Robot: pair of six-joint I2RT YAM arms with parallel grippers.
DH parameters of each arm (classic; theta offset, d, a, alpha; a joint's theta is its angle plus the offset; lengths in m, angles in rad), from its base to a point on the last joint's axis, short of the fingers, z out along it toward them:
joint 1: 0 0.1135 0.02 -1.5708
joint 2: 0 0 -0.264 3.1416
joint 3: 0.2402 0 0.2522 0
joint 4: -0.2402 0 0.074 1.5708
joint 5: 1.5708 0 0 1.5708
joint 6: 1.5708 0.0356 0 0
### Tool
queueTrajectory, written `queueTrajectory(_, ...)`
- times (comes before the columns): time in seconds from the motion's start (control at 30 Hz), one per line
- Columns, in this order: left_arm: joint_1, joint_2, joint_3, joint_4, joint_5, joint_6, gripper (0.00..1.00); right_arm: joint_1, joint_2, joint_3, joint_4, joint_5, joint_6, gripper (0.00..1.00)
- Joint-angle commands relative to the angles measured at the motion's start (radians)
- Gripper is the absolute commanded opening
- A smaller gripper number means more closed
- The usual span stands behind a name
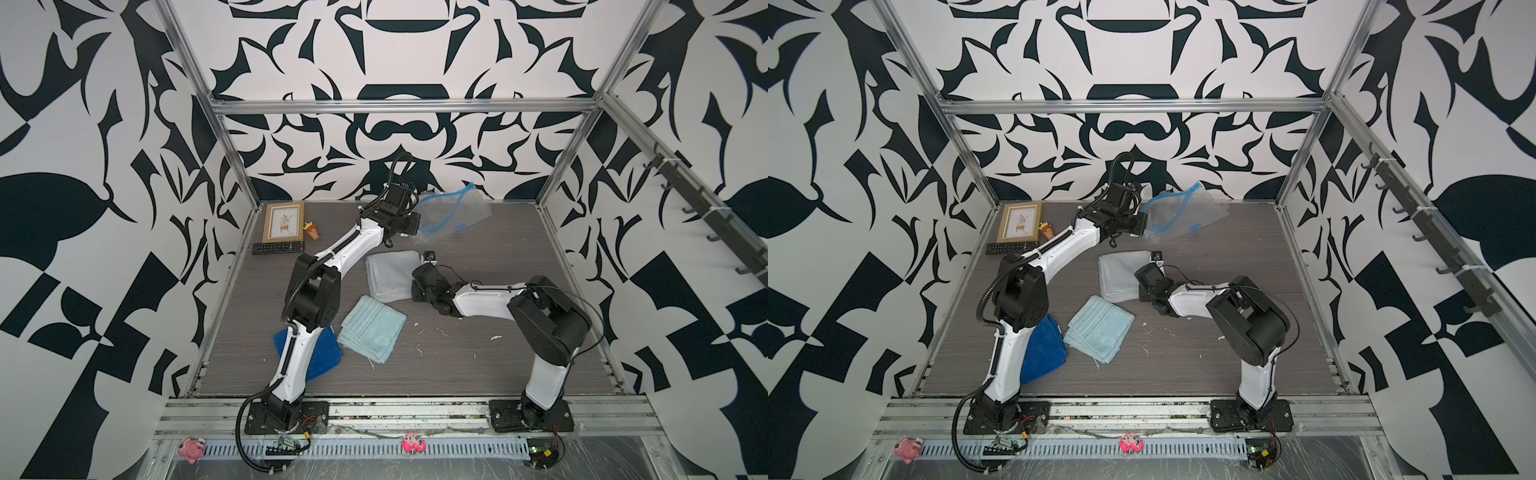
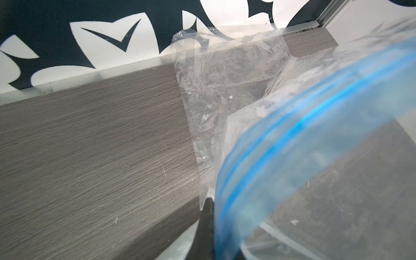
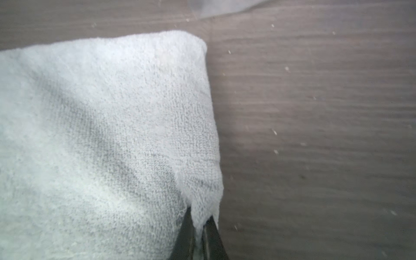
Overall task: Place the folded towel into the vacuum bag
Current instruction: Move the towel to the center of the board.
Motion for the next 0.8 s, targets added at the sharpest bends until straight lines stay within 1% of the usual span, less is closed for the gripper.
queueTrajectory(0.0, 0.005, -0.078, -0.018, 0.058, -0.051, -0.012, 0.00, -0.051, -0.076, -0.087, -0.135, -0.039, 0.067, 0.09)
queueTrajectory(0.17, 0.004, -0.092, -0.023, 0.049, -0.061, 0.006, 0.00, -0.158, -0.181, -0.197, -0.158, -0.075, 0.120, 0.09)
queueTrajectory(0.27, -0.002, -0.108, -0.041, 0.049, -0.082, 0.034, 0.00, -0.220, -0.238, -0.233, -0.189, -0.085, 0.122, 0.10)
queueTrajectory(0.33, -0.011, -0.122, -0.061, 0.054, -0.109, 0.062, 0.00, -0.277, -0.274, -0.253, -0.195, -0.116, 0.122, 0.10)
queueTrajectory(0.37, -0.017, -0.130, -0.069, 0.057, -0.121, 0.076, 0.00, -0.309, -0.294, -0.263, -0.201, -0.163, 0.120, 0.11)
queueTrajectory(0.4, -0.020, -0.136, -0.078, 0.057, -0.131, 0.086, 0.00, -0.334, -0.311, -0.268, -0.211, -0.177, 0.118, 0.11)
queueTrajectory(0.5, -0.031, -0.163, -0.113, 0.065, -0.153, 0.113, 0.00, -0.397, -0.372, -0.267, -0.260, -0.182, 0.090, 0.14)
queueTrajectory(0.6, -0.056, -0.190, -0.145, 0.068, -0.198, 0.162, 0.00, -0.432, -0.445, -0.256, -0.338, -0.144, 0.069, 0.26)
queueTrajectory(0.7, -0.106, -0.230, -0.193, 0.089, -0.261, 0.257, 0.00, -0.445, -0.553, -0.250, -0.415, -0.087, 0.061, 0.44)
queueTrajectory(0.73, -0.126, -0.246, -0.216, 0.102, -0.282, 0.289, 0.00, -0.445, -0.604, -0.249, -0.432, -0.091, 0.048, 0.50)
queueTrajectory(0.77, -0.143, -0.262, -0.237, 0.111, -0.299, 0.314, 0.00, -0.445, -0.656, -0.246, -0.444, -0.106, 0.029, 0.54)
